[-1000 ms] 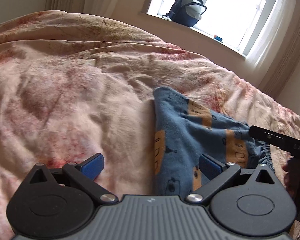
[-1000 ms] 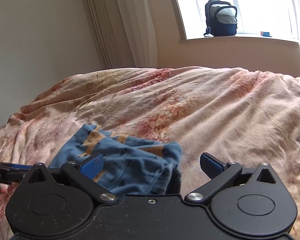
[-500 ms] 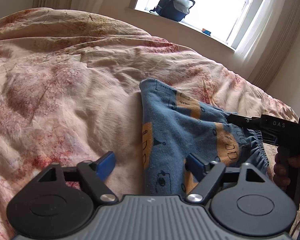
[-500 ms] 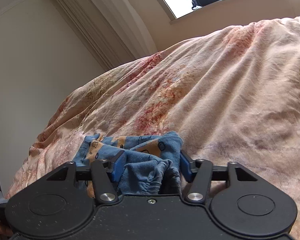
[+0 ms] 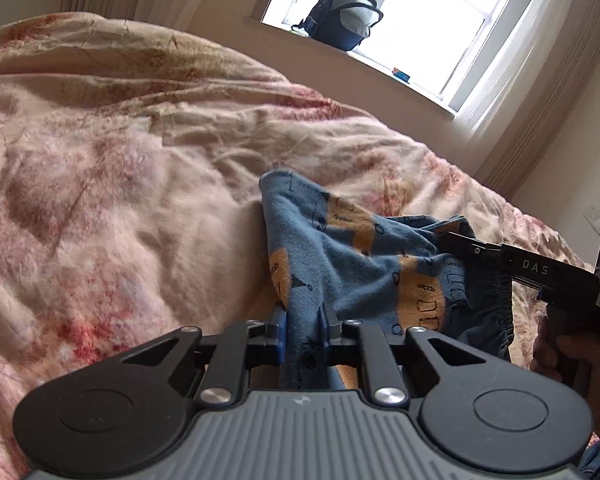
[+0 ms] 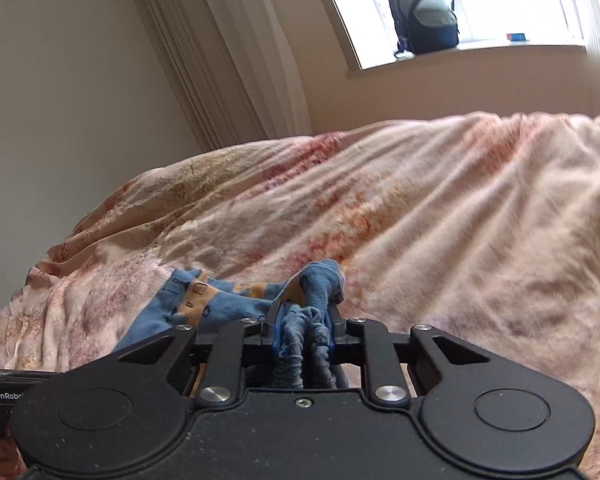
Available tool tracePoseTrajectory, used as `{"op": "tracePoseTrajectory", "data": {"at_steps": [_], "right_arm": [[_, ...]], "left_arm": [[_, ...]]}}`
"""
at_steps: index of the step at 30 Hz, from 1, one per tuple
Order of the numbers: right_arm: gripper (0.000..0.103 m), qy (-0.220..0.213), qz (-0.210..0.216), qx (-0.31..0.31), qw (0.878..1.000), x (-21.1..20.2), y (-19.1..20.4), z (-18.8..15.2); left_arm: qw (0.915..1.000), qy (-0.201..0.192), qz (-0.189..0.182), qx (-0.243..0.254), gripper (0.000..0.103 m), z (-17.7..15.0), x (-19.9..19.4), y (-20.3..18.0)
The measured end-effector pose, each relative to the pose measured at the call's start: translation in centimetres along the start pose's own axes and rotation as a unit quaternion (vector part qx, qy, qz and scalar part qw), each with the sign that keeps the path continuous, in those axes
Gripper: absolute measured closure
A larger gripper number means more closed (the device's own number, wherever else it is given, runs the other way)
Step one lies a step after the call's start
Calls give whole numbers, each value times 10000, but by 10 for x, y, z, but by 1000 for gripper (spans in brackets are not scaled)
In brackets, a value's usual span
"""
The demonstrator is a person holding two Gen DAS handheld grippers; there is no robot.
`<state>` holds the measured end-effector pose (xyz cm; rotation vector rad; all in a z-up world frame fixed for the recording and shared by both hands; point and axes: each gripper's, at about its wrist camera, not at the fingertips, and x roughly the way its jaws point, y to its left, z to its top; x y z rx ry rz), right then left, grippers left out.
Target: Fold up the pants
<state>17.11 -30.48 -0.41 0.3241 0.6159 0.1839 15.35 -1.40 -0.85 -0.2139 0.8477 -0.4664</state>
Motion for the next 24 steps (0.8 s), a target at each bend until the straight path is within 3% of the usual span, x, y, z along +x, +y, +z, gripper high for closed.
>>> {"op": "tracePoseTrajectory", "data": {"at_steps": [8, 12, 17, 21, 24], "right_arm": [[82, -418, 71, -355, 9985, 10, 19, 61], [82, -532, 80, -546, 9971, 34, 24, 96], [82, -328, 24, -544, 9980, 83, 20, 111], [82, 145, -181, -613, 9978, 126, 13, 92], [82, 212, -297, -437, 9984, 141, 2, 79]], "left_arm": [[9977, -577, 98, 334, 86, 67, -9, -1], [9965, -806, 78, 203, 86, 99, 6, 10], [9983, -561, 126, -66, 86, 105, 47, 37], [9992, -175, 241, -274, 85, 89, 81, 61], [9991, -144, 152, -381, 84, 84, 89, 72]]}}
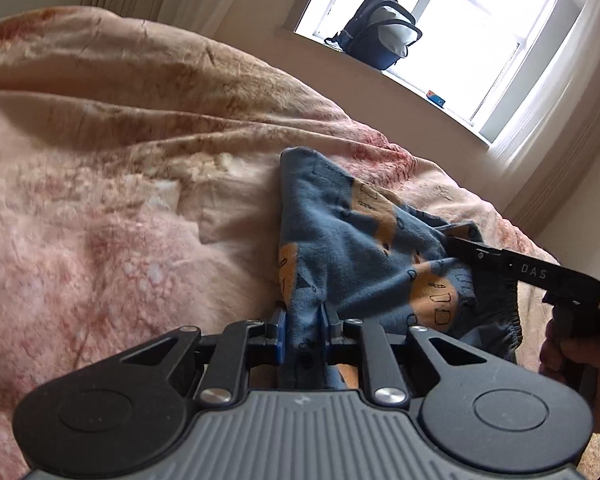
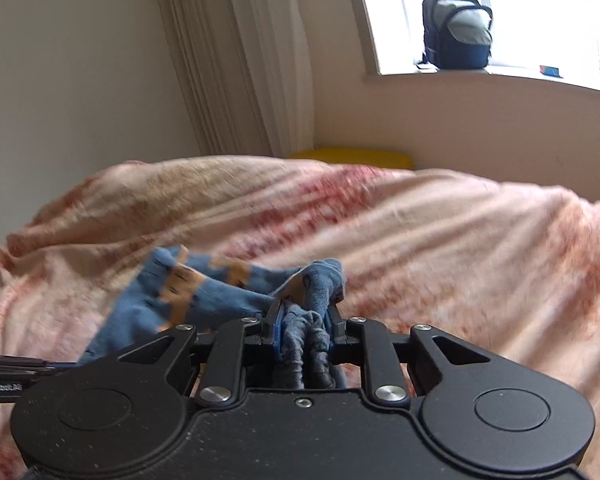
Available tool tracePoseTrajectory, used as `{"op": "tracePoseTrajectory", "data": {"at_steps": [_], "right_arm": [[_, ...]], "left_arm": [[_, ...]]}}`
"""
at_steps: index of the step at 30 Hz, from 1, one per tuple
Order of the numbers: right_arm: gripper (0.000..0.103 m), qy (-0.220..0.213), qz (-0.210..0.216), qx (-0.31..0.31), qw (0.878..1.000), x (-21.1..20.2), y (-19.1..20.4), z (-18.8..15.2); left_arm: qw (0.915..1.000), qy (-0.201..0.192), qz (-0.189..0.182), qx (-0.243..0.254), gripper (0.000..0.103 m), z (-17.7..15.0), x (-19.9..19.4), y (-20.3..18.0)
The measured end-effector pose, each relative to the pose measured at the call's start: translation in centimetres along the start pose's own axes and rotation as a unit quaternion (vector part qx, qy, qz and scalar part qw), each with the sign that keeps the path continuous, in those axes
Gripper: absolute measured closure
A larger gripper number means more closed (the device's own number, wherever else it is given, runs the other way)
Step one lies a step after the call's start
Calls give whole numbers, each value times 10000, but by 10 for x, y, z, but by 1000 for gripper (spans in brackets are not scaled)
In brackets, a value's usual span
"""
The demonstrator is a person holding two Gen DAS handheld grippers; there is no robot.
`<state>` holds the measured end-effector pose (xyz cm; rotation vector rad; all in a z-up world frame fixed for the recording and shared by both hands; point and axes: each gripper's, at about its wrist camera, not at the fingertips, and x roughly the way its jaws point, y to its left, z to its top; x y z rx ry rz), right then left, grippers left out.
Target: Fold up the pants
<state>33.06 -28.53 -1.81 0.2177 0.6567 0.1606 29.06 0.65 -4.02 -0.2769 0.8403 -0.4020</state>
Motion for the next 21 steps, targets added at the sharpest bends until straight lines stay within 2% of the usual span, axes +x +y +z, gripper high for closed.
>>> {"op": "tracePoseTrajectory", "data": {"at_steps": [8, 10, 12, 13, 14, 15, 16, 18, 21], "right_arm": [[79, -4, -72, -219, 9997, 6, 4, -4], [70, -21, -140, -241, 9996, 5, 4, -3], [60, -51, -240, -275, 9993, 2, 7, -3], [55, -70, -318, -317, 9990, -2, 8, -2], [54, -97, -363, -379, 9986, -6, 11, -3], [48, -120, -439, -438, 9980, -10, 13, -3], [37, -171, -549, -507, 9971, -16, 16, -4], [28, -314, -573, -577, 9962, -29, 19, -5], [11, -553, -556, -530, 9955, -53, 21, -5]], "left_arm": [[10000, -16, 4, 17, 79, 0, 0, 1], [10000, -12, 28, 13, 70, 1, 0, 0], [10000, 34, 17, -21, 46, 2, -2, -1], [10000, 20, -9, -71, 41, 2, -4, -1], [9999, -5, -21, -102, 34, 3, -6, -2], [10000, -26, 20, -91, 31, 5, -9, -4], [9999, -55, 103, -56, 26, 6, -12, -5], [9994, -174, 303, 24, 13, 7, -19, -9], [9978, -396, 518, 82, 4, 10, -32, -14]]}}
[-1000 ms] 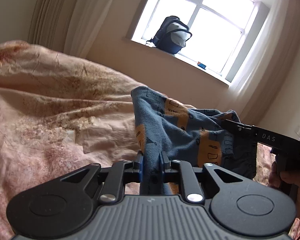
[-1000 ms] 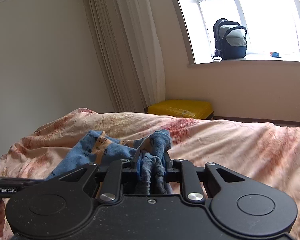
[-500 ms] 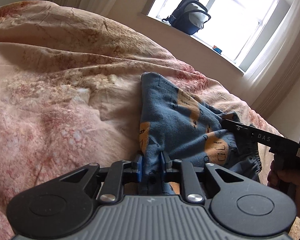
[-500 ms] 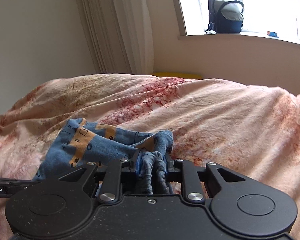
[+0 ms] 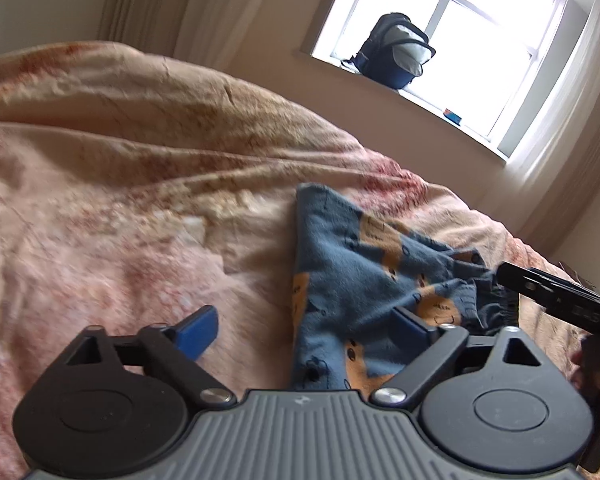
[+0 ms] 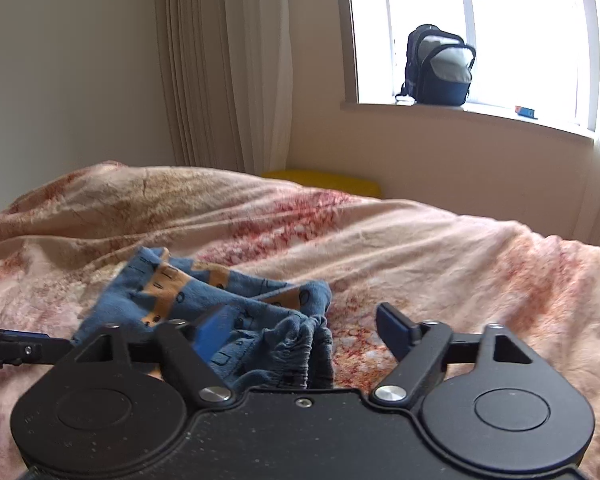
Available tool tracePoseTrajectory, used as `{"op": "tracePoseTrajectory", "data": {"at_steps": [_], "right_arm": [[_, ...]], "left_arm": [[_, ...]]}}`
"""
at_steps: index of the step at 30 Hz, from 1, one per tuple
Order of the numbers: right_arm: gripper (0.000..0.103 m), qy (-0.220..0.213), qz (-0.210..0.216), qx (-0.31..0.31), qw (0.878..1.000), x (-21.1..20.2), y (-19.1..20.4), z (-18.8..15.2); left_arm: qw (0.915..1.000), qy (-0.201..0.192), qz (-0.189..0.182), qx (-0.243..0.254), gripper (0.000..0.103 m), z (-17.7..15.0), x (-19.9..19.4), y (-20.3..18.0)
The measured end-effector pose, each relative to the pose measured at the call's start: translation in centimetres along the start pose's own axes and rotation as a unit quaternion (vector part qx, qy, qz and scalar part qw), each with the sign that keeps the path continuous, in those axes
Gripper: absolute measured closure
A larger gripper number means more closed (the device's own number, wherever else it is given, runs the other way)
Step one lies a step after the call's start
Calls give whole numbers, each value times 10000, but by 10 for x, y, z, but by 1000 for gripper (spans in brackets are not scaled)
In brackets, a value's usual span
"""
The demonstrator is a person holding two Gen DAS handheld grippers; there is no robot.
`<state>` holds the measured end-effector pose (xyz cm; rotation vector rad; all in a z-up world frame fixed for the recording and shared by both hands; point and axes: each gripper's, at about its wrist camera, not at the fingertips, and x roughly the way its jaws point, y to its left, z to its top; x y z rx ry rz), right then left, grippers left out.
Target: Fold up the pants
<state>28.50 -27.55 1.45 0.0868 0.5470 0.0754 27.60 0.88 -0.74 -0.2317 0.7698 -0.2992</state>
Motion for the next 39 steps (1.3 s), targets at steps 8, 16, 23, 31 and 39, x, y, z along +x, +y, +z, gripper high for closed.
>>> {"op": "tracePoseTrajectory", "data": {"at_steps": [8, 16, 23, 31, 39], "right_arm": [[1, -467, -30, -82, 9989, -75, 12, 3], [1, -885, -9, 14, 9961, -156, 33, -14], [1, -751, 135, 219, 9968, -210, 47, -46], [1, -628, 31, 507, 9967, -250, 49, -88], [1, -402, -183, 399, 9982, -253, 55, -108]], "left_arm": [[9967, -495, 401, 499, 0, -7, -45, -23], [9877, -980, 619, 1047, 0, -40, -113, -52], [9894, -970, 799, 725, 0, -90, -172, -48], [9880, -833, 1004, 831, 0, -131, -195, -54], [9837, -955, 1118, 1036, 0, -139, -197, -60]]}}
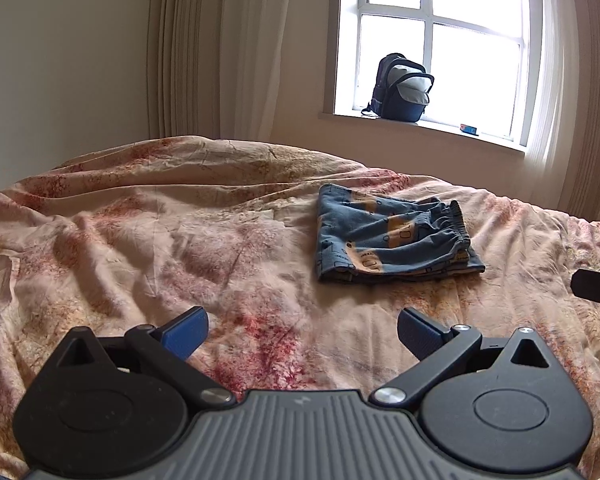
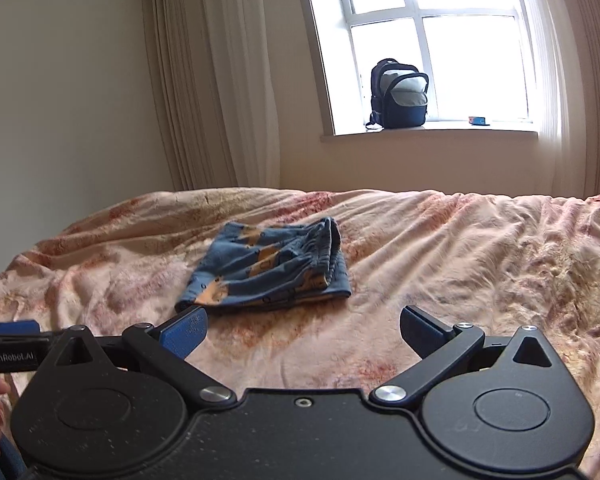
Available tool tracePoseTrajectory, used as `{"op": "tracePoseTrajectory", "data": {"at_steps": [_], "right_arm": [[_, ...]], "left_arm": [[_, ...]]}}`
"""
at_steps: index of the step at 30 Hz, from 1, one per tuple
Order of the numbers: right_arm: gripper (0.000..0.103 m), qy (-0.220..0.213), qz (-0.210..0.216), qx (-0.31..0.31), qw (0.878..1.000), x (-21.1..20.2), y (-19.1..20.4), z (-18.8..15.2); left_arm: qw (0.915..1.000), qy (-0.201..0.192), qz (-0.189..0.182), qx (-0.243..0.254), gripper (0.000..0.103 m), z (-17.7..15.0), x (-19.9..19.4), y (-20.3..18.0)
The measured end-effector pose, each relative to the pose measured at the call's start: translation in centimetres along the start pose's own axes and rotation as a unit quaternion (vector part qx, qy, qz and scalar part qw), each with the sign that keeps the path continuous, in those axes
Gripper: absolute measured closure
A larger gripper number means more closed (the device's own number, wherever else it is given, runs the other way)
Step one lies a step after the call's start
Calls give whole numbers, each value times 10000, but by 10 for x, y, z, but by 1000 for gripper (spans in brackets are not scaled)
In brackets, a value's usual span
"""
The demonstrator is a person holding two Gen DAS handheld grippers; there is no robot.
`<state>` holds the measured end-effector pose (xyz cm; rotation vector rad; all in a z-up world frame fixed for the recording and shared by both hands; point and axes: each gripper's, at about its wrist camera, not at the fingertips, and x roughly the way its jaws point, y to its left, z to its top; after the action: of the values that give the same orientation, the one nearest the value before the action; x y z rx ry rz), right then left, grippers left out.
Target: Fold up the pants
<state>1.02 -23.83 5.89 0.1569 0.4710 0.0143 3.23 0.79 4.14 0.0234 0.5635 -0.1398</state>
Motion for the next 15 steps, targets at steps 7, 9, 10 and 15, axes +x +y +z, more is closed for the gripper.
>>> {"op": "tracePoseTrajectory", "data": {"at_steps": [7, 9, 10, 15], "right_arm": [[1, 43, 21, -250, 9997, 4, 8, -3], [1, 61, 31, -252, 9997, 5, 9, -3], [1, 72, 38, -246, 9997, 6, 9, -3], [1, 128, 27, -262, 9996, 9, 9, -5]], "left_arm": [[9999, 48, -48, 90, 0, -3, 3, -4], [9999, 58, -52, 131, 0, -4, 5, -4], [9999, 63, -44, 150, 0, -4, 5, -5], [9997, 175, 7, 150, 0, -3, 8, -5]]}}
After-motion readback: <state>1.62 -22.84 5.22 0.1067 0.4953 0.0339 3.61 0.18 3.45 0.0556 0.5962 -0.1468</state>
